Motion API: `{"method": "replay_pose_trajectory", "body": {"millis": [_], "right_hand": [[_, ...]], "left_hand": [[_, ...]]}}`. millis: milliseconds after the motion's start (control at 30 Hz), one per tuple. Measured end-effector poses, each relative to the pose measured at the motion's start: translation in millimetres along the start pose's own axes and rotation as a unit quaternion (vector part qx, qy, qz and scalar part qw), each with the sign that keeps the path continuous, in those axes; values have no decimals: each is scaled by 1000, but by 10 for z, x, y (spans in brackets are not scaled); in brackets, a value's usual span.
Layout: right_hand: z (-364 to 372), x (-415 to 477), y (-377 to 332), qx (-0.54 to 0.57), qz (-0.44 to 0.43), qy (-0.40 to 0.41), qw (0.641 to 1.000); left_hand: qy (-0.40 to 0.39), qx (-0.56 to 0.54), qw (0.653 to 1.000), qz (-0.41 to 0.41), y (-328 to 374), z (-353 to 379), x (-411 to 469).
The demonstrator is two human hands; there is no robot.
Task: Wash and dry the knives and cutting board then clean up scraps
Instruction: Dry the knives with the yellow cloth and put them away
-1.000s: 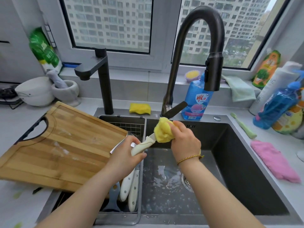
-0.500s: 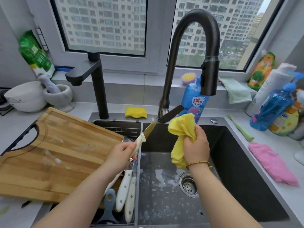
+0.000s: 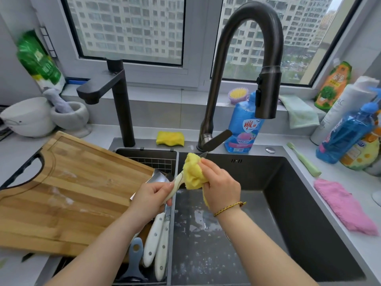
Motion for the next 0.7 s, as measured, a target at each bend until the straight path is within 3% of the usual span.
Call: {"method": "replay_pose_trajectory", "body": {"millis": [233, 400, 500, 600, 700], "right_hand": [[-102, 103, 210, 1, -2, 11, 1000], [-45, 219, 741, -2, 187, -75, 980], [-184, 208, 874, 79, 246, -54, 965], [-279, 201, 725, 145, 231, -38, 961], [-257, 167, 329, 153, 167, -76, 971]], "left_hand": [[-18, -13, 1000, -8, 37, 41, -14], [-22, -31, 999, -35, -20, 30, -48], [-13, 9, 1000, -22, -9, -76, -13], [-14, 104, 994, 12, 23, -193, 46], [-26, 152, 987, 41, 97, -224, 68]]}}
Point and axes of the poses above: each hand's wrist, its own x-axis towards the middle knuckle, its own z-axis out of the palm, y = z × x, the point moved 10 cm from there along x, towards the middle knuckle, and after that the axes turned 14 degrees about z, right-handed, at the moved point
